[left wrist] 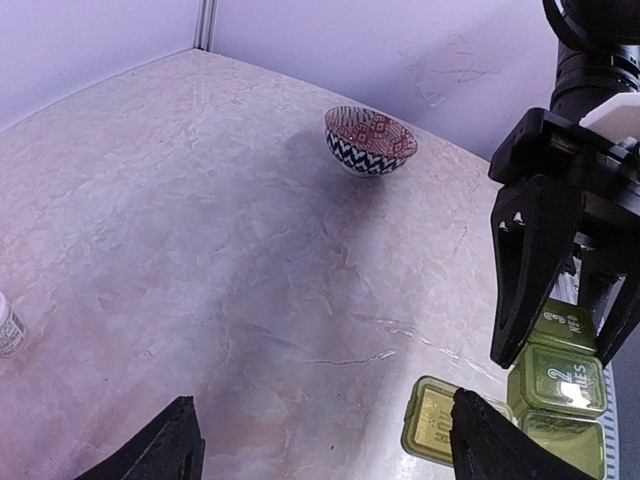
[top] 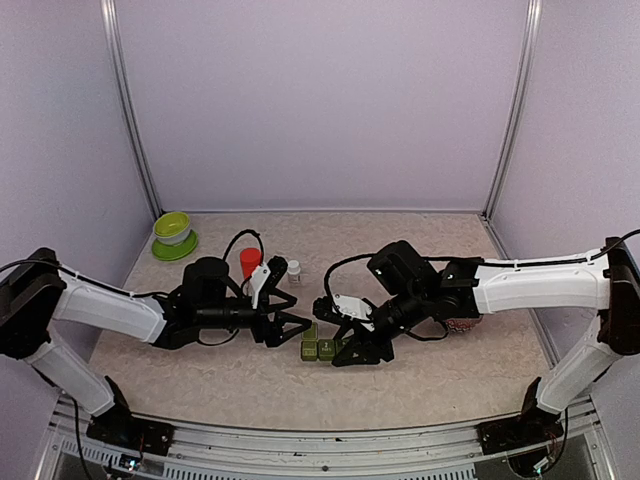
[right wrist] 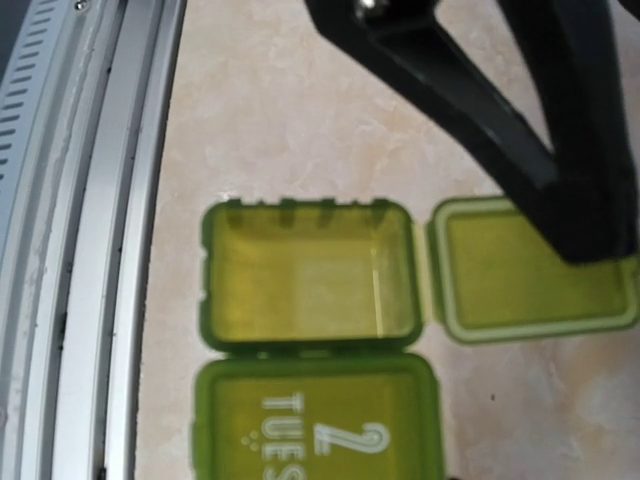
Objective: Sort the pills into containers
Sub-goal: Open the lid of the pill container.
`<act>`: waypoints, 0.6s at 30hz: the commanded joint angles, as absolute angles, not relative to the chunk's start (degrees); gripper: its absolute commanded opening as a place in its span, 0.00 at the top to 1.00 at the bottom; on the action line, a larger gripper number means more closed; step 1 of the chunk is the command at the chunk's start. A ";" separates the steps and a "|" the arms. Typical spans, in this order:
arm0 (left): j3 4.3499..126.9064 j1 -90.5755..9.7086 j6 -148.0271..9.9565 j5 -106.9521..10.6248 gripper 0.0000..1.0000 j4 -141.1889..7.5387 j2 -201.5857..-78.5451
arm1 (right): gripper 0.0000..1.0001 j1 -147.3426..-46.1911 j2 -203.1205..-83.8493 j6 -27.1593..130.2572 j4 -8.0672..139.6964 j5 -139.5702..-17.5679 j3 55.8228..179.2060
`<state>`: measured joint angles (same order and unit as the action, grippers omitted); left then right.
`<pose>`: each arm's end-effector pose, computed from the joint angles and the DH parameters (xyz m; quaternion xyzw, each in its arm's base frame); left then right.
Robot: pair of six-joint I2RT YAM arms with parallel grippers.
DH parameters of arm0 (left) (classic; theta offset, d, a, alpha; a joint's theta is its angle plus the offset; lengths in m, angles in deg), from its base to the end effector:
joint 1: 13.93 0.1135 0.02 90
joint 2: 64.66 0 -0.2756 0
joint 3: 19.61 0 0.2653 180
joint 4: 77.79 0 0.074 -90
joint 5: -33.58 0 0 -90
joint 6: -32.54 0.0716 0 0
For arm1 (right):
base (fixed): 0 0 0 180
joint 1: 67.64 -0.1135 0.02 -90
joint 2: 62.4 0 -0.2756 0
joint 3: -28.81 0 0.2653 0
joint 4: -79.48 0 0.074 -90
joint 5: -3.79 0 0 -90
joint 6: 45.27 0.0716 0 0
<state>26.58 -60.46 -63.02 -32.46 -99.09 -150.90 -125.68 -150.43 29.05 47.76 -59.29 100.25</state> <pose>0.2108 -0.2646 0.1730 0.3915 0.7025 -0.4018 0.4378 0.1612 0.3196 0.2103 -0.6115 0.6775 0.3279 0.2441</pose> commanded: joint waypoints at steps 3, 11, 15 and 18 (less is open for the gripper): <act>29.19 -60.25 -62.00 -30.77 0.17 -96.97 -152.45 | 0.68 -126.35 -147.81 27.89 47.63 -59.14 101.97; 30.26 -60.25 -61.07 -29.55 0.18 -95.45 -153.84 | 0.68 -126.36 -147.07 27.27 47.67 -60.33 102.02; 30.46 -60.25 -60.97 -28.77 0.18 -95.22 -154.03 | 0.68 -126.35 -146.56 27.16 48.10 -61.53 101.97; 30.46 -60.25 -60.89 -28.07 0.18 -95.31 -154.04 | 0.68 -126.37 -146.30 27.07 48.54 -62.83 101.78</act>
